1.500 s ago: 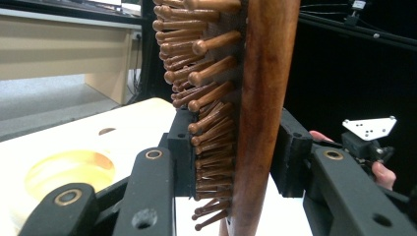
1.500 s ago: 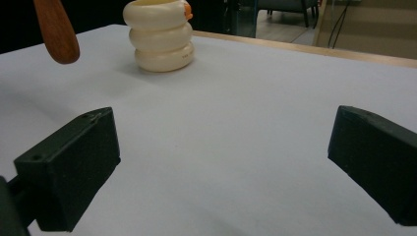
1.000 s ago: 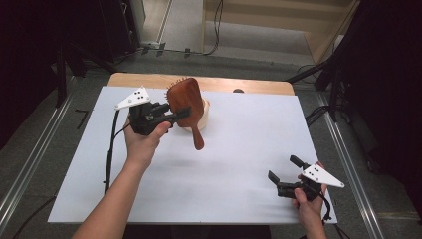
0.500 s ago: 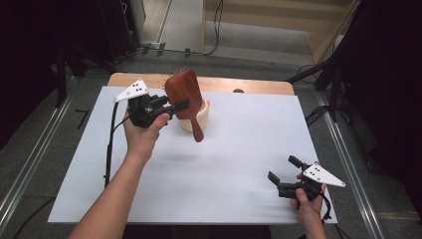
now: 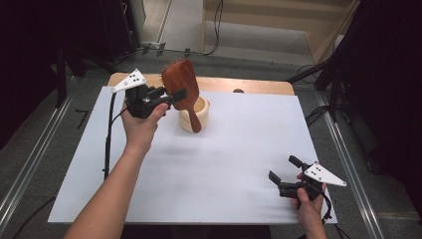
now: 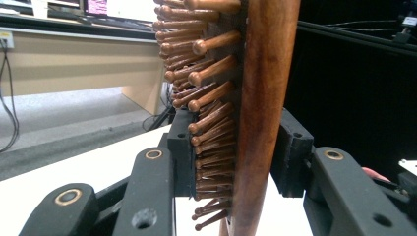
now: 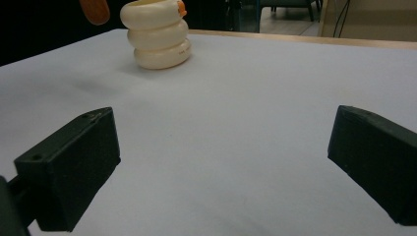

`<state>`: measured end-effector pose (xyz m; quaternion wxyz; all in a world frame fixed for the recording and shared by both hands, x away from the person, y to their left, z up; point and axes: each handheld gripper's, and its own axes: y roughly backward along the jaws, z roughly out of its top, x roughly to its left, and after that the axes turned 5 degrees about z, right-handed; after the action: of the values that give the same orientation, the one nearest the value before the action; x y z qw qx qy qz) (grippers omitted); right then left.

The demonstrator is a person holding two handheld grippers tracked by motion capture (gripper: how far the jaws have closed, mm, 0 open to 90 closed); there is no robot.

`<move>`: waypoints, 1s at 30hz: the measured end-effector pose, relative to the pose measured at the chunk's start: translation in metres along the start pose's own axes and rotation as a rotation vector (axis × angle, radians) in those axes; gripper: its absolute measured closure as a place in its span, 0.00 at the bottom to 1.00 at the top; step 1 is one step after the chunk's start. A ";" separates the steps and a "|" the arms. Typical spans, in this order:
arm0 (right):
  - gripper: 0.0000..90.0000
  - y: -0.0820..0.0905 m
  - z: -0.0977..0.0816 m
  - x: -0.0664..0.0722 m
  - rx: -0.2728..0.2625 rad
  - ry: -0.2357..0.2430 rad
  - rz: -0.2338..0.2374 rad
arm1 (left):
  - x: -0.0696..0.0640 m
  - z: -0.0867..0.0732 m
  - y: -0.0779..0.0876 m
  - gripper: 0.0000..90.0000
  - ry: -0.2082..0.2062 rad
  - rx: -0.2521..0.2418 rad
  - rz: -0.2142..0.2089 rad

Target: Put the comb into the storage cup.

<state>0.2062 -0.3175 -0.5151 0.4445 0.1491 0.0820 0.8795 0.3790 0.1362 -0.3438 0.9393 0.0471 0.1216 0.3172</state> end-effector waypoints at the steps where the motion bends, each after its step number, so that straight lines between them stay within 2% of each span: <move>1: 0.00 0.000 0.000 0.000 0.000 -0.001 -0.002 | 0.001 0.001 0.000 0.67 -0.001 -0.003 0.004; 14: 0.00 -0.001 0.000 0.001 0.000 0.007 -0.007 | 0.013 0.009 -0.005 0.67 0.023 -0.038 0.043; 30: 0.00 -0.001 0.000 0.001 -0.004 0.006 -0.008 | 0.023 0.023 -0.014 0.67 0.030 -0.069 0.079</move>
<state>0.2063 -0.3167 -0.5152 0.4482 0.1450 0.0822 0.8783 0.4104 0.1390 -0.3288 0.9252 0.0149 0.1227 0.3586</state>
